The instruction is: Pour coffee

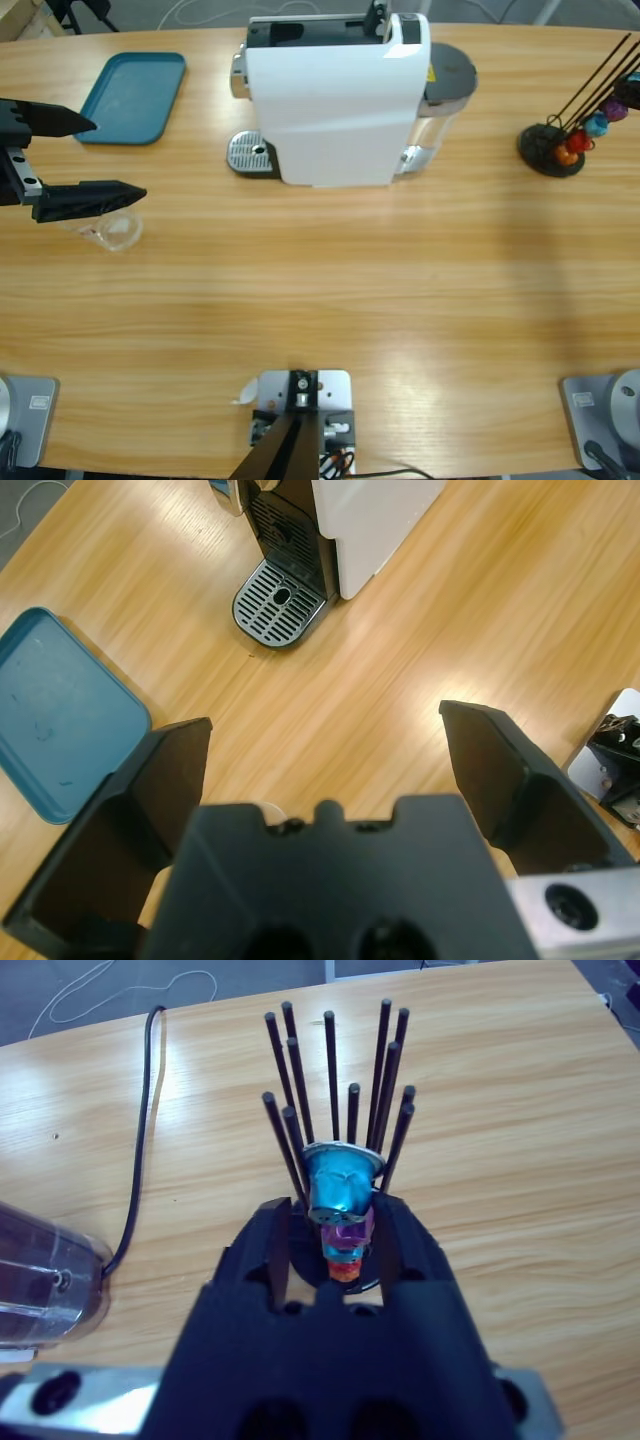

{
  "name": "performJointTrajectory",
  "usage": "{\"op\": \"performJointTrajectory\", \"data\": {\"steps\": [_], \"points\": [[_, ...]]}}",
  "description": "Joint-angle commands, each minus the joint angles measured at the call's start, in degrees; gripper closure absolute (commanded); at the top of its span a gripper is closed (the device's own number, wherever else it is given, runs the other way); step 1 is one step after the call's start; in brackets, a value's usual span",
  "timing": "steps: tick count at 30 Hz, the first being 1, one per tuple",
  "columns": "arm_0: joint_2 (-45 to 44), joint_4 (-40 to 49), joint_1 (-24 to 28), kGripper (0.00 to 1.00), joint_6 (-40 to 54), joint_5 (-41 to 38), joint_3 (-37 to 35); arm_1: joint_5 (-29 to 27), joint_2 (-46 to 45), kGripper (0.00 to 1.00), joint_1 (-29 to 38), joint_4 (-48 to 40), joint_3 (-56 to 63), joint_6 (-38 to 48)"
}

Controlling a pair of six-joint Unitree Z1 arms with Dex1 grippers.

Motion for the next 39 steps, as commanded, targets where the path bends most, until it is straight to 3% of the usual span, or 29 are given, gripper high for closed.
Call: {"op": "performJointTrajectory", "data": {"steps": [1, 6, 18, 35, 37, 39], "points": [[1.7, -0.6, 0.1, 0.0, -0.8, -0.6, 0.4, 0.0, 1.6, 0.867, -1.1, -0.9, 2.1, -0.6], [1.7, -0.6, 0.1, 0.0, -0.8, -0.6, 0.3, 0.0, 1.5, 1.0, -1.1, -1.0, 2.2, -0.6], [2.1, -0.6, -0.2, 0.0, -0.8, -0.7, 1.2, -0.7, 0.2, 1.0, -1.1, -1.2, 0.6, -0.6], [2.6, -3.2, -3.9, 0.0, -2.3, -0.2, 2.8, -5.3, -11.0, 1.0, 1.1, 14.0, -11.4, -0.7], [2.3, -3.3, -4.1, 0.0, -2.3, -0.1, 2.8, -3.1, -12.8, 1.0, 2.0, 15.1, -13.1, -1.0], [1.8, -3.2, -4.1, 0.0, -2.3, 0.1, 3.1, 2.9, -14.2, 1.0, 4.3, 15.5, -14.3, -4.5]]}}
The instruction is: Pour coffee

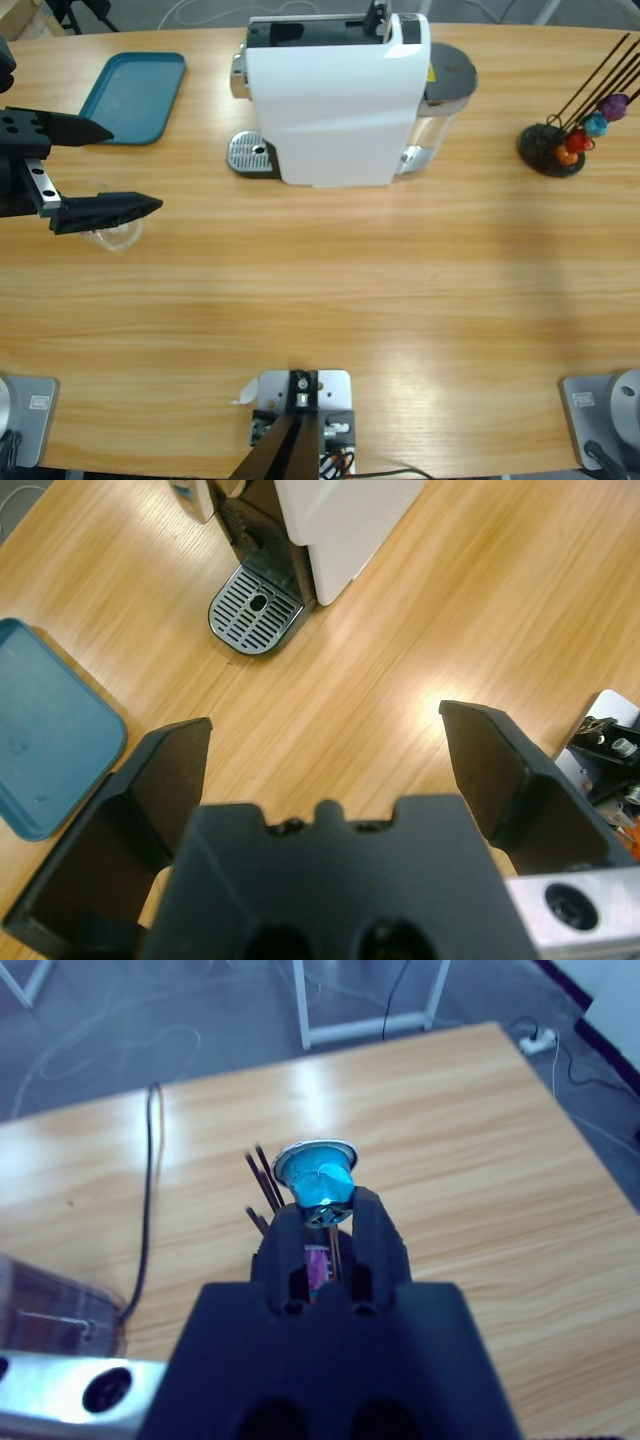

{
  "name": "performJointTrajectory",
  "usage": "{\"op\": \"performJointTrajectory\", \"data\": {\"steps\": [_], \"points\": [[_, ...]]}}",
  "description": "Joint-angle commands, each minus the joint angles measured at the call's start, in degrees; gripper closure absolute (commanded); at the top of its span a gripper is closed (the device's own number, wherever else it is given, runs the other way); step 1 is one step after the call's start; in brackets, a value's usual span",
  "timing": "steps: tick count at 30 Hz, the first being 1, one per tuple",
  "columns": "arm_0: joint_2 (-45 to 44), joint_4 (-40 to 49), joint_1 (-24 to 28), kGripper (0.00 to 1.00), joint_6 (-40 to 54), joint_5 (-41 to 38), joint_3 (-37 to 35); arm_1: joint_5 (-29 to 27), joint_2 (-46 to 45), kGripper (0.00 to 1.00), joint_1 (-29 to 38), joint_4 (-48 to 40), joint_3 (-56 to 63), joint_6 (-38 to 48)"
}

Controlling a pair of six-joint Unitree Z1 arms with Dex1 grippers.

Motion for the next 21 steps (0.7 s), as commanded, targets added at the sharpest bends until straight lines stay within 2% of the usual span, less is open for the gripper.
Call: {"op": "performJointTrajectory", "data": {"steps": [1, 4, 8, 11, 13, 16, 21], "points": [[0.3, -1.2, -1.2, 0.0, -0.6, 0.3, 2.5, 11.4, -6.8, 1.0, 6.0, 4.0, -4.7, -6.7], [-2.1, -0.6, -1.2, 0.0, -0.1, 1.1, 3.3, 22.2, -7.4, 1.0, 11.0, 4.7, -4.8, -14.5], [-6.6, 4.5, -1.2, 0.0, 0.3, 1.9, 3.4, 29.9, -6.3, 1.0, 23.0, 8.5, -5.7, -20.3], [-10.1, 9.2, -1.1, 0.0, 0.6, 2.4, 3.4, 29.9, -1.5, 1.0, 33.2, 11.3, -9.3, -22.6], [-12.3, 11.6, -0.7, 0.0, 0.6, 2.3, 3.4, 29.7, 3.4, 1.0, 37.5, 13.0, -13.8, -23.8], [-15.3, 14.1, 0.4, 0.0, 0.6, 2.3, 3.5, 29.7, 11.6, 1.0, 41.3, 15.3, -22.5, -26.0], [-18.7, 15.2, 1.9, 0.0, 0.6, 2.3, 4.3, 31.5, 23.5, 1.0, 43.2, 19.6, -35.3, -30.4]]}}
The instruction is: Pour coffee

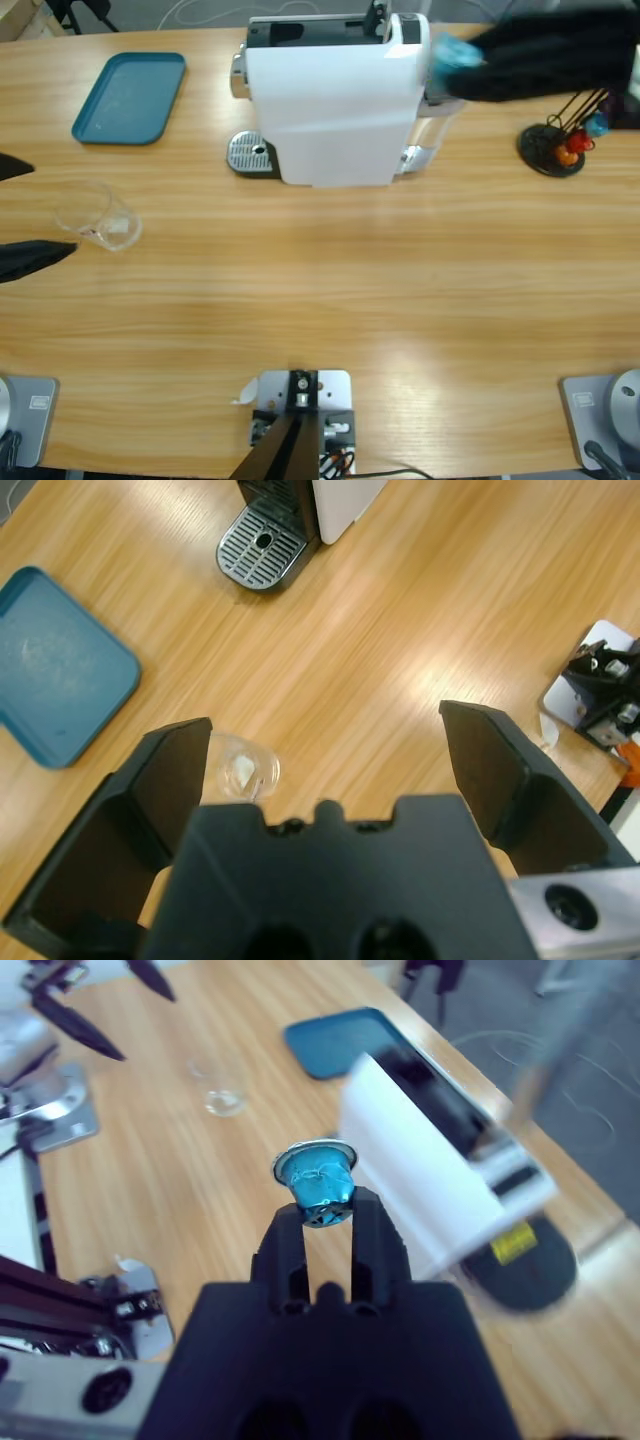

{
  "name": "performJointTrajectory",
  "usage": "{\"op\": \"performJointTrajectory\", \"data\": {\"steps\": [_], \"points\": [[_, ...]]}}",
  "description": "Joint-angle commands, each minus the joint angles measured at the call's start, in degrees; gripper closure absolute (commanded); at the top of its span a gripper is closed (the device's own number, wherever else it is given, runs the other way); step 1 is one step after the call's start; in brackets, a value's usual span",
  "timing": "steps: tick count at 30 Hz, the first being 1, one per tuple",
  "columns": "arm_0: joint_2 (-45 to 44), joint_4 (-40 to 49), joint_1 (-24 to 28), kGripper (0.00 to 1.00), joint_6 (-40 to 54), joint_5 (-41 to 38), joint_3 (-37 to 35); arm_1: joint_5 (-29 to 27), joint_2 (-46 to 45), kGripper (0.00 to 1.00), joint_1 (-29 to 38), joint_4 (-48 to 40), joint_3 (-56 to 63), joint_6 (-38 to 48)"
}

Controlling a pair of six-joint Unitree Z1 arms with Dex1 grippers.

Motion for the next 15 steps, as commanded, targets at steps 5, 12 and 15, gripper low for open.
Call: {"op": "performJointTrajectory", "data": {"steps": [5, 12, 15], "points": [[-6.8, 3.5, 2.2, 0.0, 0.7, 0.8, 3.0, 2.3, 26.4, 1.0, 3.9, 5.5, -20.9, -8.3], [-5.9, 3.3, 2.2, 0.0, 0.6, 0.8, 3.0, 4.1, 31.4, 1.0, -2.7, -1.4, -22.6, -8.4], [-5.7, 3.3, 2.2, 0.0, 0.6, 0.8, 3.1, 2.9, 31.9, 1.0, -5.6, -1.3, -23.7, -9.2]]}}
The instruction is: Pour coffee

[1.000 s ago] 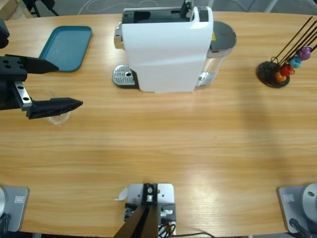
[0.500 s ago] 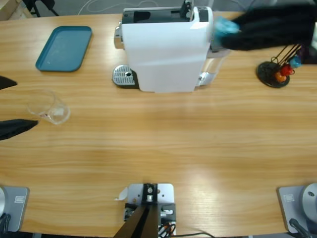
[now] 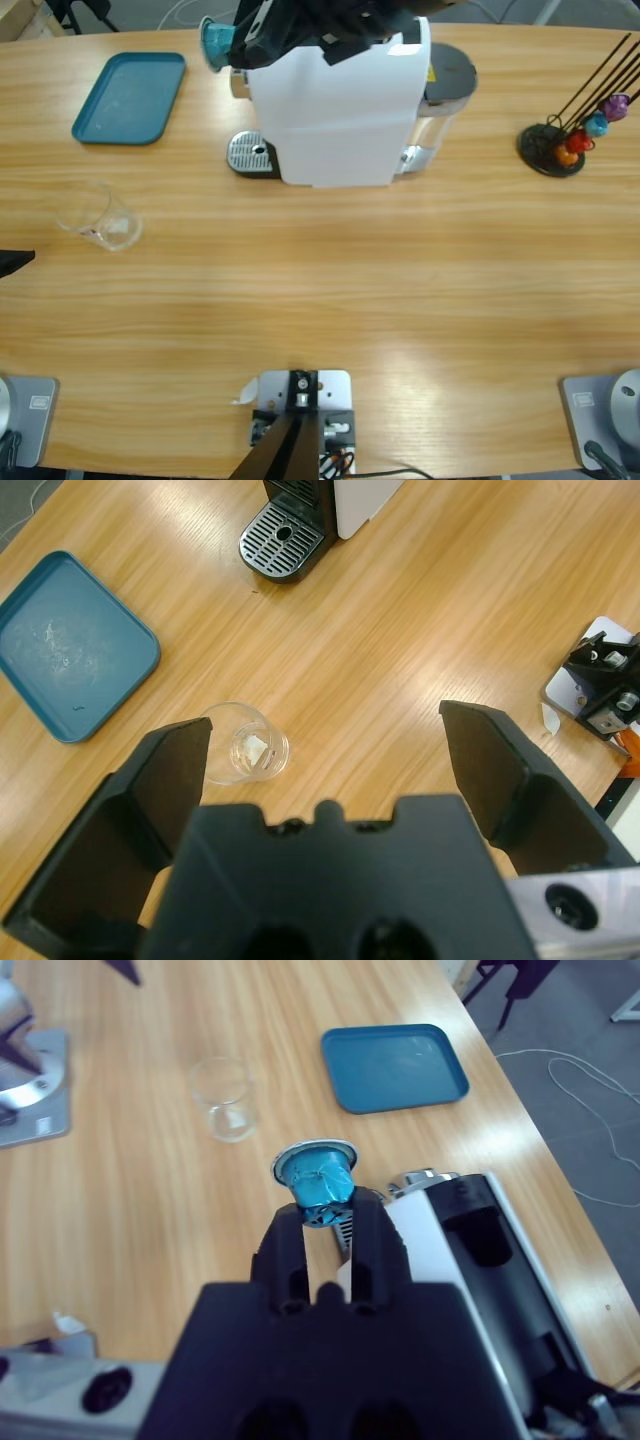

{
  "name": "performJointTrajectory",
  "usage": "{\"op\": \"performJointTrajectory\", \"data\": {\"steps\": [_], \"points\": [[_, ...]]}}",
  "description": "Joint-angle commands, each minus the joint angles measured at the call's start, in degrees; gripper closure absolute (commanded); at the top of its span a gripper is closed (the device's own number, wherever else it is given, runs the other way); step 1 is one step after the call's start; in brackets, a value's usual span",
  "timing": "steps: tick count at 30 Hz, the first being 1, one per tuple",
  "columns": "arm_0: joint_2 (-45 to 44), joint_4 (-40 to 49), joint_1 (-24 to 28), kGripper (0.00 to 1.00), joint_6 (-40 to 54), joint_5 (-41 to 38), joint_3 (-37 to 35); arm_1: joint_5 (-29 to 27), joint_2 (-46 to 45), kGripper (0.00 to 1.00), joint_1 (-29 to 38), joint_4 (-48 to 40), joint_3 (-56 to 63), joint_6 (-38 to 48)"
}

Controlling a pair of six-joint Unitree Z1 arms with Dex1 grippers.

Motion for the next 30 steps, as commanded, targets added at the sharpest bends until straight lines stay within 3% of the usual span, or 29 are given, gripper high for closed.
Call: {"op": "performJointTrajectory", "data": {"steps": [1, 30], "points": [[0.1, 0.8, 0.6, 0.0, 0.6, 0.8, 2.2, -0.1, 5.5, 1.0, -7.3, -1.7, -3.2, -2.1], [0.9, 0.1, 0.6, 0.0, 0.5, 0.7, 2.7, -4.1, 9.6, 1.0, -6.9, 2.3, -3.3, -4.3]]}}
